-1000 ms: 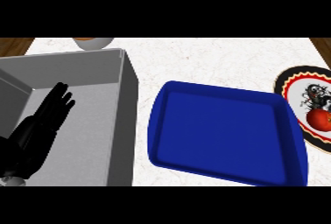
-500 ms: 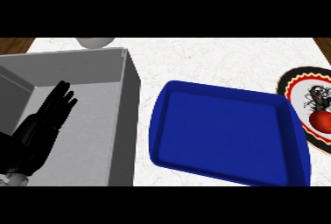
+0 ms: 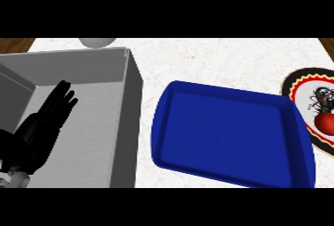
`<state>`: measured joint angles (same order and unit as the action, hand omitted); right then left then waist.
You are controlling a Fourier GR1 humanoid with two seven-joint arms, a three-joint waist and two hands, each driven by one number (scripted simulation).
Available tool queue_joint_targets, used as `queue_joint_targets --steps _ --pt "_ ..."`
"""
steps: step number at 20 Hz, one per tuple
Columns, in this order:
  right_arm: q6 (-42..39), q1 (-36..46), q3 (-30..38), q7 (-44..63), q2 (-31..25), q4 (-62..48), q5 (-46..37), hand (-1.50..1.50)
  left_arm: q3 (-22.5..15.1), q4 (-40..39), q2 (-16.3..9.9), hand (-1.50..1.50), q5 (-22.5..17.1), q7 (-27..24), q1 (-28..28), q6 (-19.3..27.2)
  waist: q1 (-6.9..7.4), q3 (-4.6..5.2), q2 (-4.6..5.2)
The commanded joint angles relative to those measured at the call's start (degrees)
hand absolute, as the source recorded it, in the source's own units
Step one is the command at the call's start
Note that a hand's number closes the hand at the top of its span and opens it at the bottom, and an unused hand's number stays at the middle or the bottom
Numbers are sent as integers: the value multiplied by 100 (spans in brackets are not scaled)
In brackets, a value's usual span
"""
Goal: Pick the tomato from the tray and place it in the plate
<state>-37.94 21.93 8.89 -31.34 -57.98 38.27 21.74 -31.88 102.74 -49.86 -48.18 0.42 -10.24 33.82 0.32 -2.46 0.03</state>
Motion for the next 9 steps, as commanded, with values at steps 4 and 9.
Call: queue_joint_targets --steps 4,9 --pt "-689 -29 -55 -873 -113 -331 -235 -150 -230 -860 203 0 283 -278 -131 46 -14 191 193" --pt "-726 -90 -83 -986 -284 -523 -341 -150 -291 -868 60 0 118 -334 -130 7 23 194 178"
